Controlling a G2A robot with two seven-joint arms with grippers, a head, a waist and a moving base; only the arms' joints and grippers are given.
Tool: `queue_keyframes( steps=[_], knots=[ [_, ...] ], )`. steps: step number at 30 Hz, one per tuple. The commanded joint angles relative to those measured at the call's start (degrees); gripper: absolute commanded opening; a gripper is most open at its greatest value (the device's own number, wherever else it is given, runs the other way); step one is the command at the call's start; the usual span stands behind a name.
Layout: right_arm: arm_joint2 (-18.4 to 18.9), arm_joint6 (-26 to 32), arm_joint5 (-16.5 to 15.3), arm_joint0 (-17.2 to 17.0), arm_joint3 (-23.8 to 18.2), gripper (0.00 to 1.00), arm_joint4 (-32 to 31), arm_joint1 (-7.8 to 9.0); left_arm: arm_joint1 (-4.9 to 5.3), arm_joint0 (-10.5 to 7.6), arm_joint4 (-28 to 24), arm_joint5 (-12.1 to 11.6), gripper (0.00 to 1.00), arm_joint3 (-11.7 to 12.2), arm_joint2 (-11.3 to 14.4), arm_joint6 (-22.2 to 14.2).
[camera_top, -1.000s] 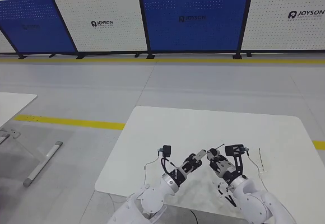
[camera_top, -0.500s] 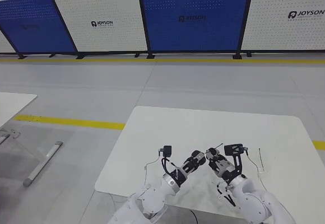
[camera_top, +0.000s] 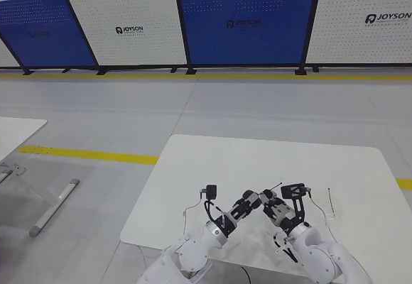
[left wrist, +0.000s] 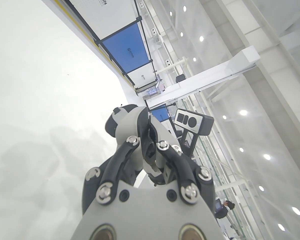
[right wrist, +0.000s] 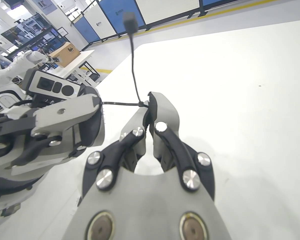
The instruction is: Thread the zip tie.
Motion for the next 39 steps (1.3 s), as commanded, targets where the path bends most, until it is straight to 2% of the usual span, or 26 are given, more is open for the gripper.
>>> queue_keyframes(
  steps=[1, 7, 18, 22, 25, 26, 28, 29, 32, 36, 38, 39],
  knots=[
    [-0.15, 0.57, 0.00, 0.14, 0.27, 0.00, -0.25, -0.01, 0.03, 0.09, -0.17, -0.36, 0.00, -0.01, -0.05, -0.10],
    [-0.62, 2.27, -0.45, 0.56, 0.80, 0.00, -1.08, -0.01, 0.12, 0.40, -0.32, -1.42, 0.00, -0.28, -0.19, -0.25],
    [-0.96, 3.38, -0.31, 0.81, 1.32, 0.00, -1.90, -0.05, 0.38, 1.29, -0.34, -1.42, 0.00, -1.92, -0.61, -0.42],
    [-0.48, 2.04, -0.09, 0.54, 1.18, 0.00, -0.62, -0.12, 0.33, 1.23, -0.82, -1.31, 0.00, -1.17, -0.81, 0.68],
    [0.38, 0.37, 0.52, 0.12, 0.75, 0.00, 1.21, -0.19, 0.24, 0.87, -0.53, -0.28, 0.00, -0.80, -0.66, 1.34],
    [0.60, -0.02, 0.55, 0.02, 0.63, 0.00, 1.54, -0.19, 0.23, 0.78, -0.28, -0.08, 0.29, -0.75, -0.57, 1.40],
    [0.99, -0.93, 0.48, -0.28, 0.38, 0.00, 2.12, -0.20, 0.24, 0.66, 0.62, 0.18, 0.74, -0.53, -0.34, 1.20],
    [1.06, -1.10, 0.38, -0.39, 0.32, 0.00, 2.14, -0.19, 0.23, 0.66, 0.73, 0.29, 0.86, -0.48, -0.26, 1.19],
    [1.06, -1.43, -0.24, -0.65, 0.07, 0.00, 1.51, -0.15, 0.23, 0.47, 1.24, 0.79, 0.85, -0.24, 0.00, 0.85],
    [0.64, -1.67, -0.56, -0.84, -0.06, 0.00, -0.11, -0.13, 0.20, 0.24, 1.41, 1.08, 0.78, -0.03, 0.28, 0.61],
    [0.45, -1.85, -0.57, -0.85, -0.06, 0.00, -0.56, -0.15, 0.20, 0.18, 1.41, 1.01, 0.49, -0.02, 0.30, 0.61],
    [0.37, -1.89, -0.63, -0.84, -0.07, 0.00, -0.68, -0.17, 0.18, 0.21, 1.19, 0.85, 0.45, -0.05, 0.26, 0.81]
  ],
)
